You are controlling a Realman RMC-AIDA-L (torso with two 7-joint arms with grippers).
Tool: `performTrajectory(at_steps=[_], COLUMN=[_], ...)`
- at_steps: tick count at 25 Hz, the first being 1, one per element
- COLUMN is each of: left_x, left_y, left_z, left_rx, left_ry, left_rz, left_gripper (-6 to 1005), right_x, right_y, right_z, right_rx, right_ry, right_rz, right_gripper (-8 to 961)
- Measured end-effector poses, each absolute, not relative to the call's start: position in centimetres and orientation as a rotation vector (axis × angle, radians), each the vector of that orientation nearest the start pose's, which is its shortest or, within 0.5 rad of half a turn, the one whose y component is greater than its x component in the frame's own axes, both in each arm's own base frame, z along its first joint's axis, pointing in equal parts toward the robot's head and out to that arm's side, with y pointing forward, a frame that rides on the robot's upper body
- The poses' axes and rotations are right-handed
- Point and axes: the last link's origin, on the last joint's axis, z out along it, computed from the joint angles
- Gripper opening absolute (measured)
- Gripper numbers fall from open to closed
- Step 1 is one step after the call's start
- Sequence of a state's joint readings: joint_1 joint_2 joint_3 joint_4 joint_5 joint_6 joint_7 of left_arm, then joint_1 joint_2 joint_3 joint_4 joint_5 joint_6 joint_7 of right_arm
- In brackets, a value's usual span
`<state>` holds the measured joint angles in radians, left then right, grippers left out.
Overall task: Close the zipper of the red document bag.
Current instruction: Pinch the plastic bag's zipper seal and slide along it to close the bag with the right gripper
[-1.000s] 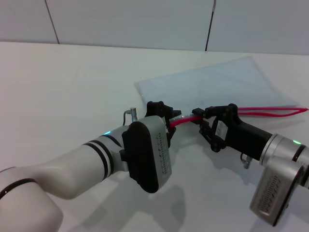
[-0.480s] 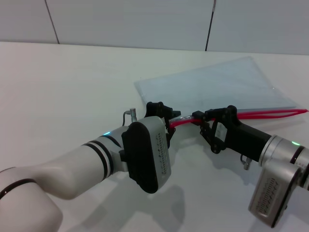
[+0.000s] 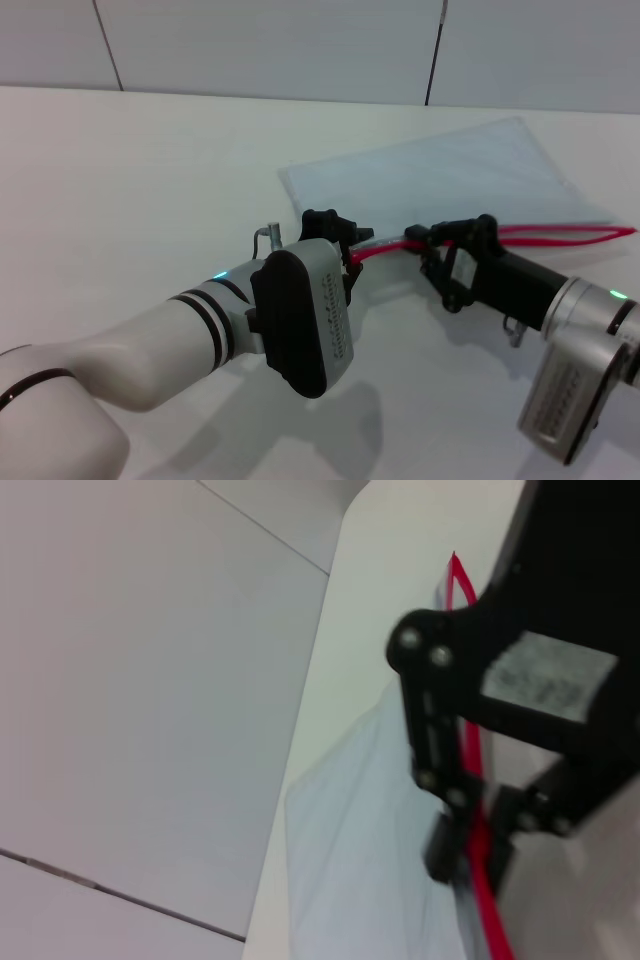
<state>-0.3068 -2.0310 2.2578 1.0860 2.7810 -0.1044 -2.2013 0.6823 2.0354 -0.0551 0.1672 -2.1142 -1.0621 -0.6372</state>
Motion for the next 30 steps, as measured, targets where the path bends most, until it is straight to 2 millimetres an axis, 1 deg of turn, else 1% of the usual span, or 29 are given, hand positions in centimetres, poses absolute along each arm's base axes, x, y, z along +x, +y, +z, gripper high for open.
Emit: performTrajectory(at_steps=[4,8,10,15,18,21,25,27,30], left_x=[-18.9,-18.9,-18.9,-19.0,-19.3,-19.5,-19.7,-19.8,-19.9], left_y=[32.2,32.2,32.2,32.2,32.1,32.1,32.2,32.4,32.6], left_z=[-11.8,-11.9,-11.9,-11.9,-11.9,-12.0,-11.9,-11.7,-11.3], left_rx=[-2.231,-2.232,-2.233,-2.234,-2.238,-2.240,-2.227,-2.208,-2.161], left_ry=[0.568,0.568,0.568,0.569,0.566,0.564,0.555,0.541,0.511], left_rz=[0.066,0.066,0.066,0.068,0.079,0.084,0.068,0.044,-0.014], left_gripper=[114,117,118,122,124,126,129,130,133], right_x=[26.7,28.6,29.8,32.2,32.7,32.6,31.9,31.5,31.0], right_y=[34.9,36.2,36.9,37.9,38.1,38.2,38.0,37.9,37.4], right_z=[-8.3,-5.8,-4.3,-0.7,0.4,0.4,-0.2,-0.4,-0.1], right_rx=[-2.117,-2.025,-1.969,-1.772,-1.691,-1.667,-1.666,-1.655,-1.602], right_ry=[-0.792,-0.660,-0.568,-0.358,-0.295,-0.269,-0.254,-0.242,-0.214], right_rz=[0.110,0.026,-0.023,-0.125,-0.161,-0.158,-0.116,-0.082,-0.020], right_gripper=[77,78,78,77,75,73,70,117,187])
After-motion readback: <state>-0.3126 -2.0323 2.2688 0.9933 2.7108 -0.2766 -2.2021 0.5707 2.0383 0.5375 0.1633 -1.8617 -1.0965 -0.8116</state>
